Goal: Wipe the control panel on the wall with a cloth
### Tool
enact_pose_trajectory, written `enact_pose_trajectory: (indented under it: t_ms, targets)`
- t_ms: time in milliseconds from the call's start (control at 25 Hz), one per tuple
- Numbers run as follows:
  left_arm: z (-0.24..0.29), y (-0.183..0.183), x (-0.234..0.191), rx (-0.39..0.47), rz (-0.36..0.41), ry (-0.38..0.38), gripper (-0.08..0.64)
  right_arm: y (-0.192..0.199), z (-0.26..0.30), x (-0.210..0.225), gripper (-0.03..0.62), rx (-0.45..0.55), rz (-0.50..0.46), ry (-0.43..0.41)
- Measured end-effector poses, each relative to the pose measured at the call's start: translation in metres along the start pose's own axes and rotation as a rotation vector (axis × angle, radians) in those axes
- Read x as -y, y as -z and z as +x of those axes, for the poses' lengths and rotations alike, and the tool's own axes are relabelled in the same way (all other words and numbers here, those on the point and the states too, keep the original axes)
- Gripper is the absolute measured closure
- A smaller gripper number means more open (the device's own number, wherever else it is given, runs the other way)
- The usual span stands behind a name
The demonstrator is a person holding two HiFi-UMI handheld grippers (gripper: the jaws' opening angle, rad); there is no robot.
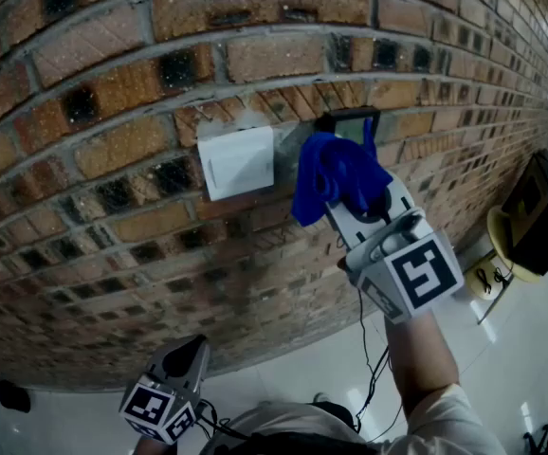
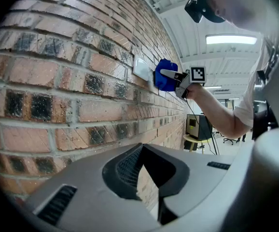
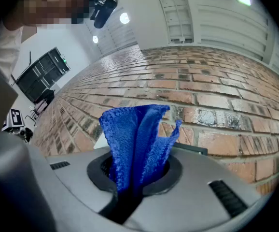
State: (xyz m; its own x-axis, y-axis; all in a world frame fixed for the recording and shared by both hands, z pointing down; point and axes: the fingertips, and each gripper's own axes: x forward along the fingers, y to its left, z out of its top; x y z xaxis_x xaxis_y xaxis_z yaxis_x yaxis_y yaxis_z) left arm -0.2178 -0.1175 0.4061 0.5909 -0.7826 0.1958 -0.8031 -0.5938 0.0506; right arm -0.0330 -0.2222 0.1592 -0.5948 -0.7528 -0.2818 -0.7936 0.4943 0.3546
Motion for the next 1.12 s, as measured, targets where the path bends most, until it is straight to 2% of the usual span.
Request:
enact_pose_trajectory:
  t_ms: [160,360,640,760,920,1000,1120]
  targets:
    - [0.010,0.008,0.009,-0.021,-0.025,-0.002,0.558,-0.003,0.006,0.032,0.505,0.016,-0.047,0.018]
    - [0.032,0.003,0.027,-0.018,-0.024,0.005,0.559,0.009,-0.008,0.078,0.505,-0.006,-0.053,0.055]
    - [0.058,-0.003,0.057,-0.016,-0.053,-0.003,0.560,0.045,-0.036,0.154,0.505,-0.058,-0.032,0.134]
    - [0.063,-0.004,0.066,-0.025,-0.046,-0.007,0.559,0.062,-0.040,0.176,0.503,-0.068,-0.025,0.141]
    - [0.059,-0.006,0.068,-0.022,-0.039,-0.035,0.558,0.056,-0.046,0.171,0.503,-0.043,-0.030,0.127]
    - [0.057,-0.003,0.067,-0.023,-0.050,-0.048,0.558,0.042,-0.048,0.152,0.503,-0.025,-0.048,0.106]
    - [0.056,-0.004,0.069,-0.021,-0.059,-0.050,0.559,0.023,-0.044,0.104,0.503,0.007,-0.057,0.013]
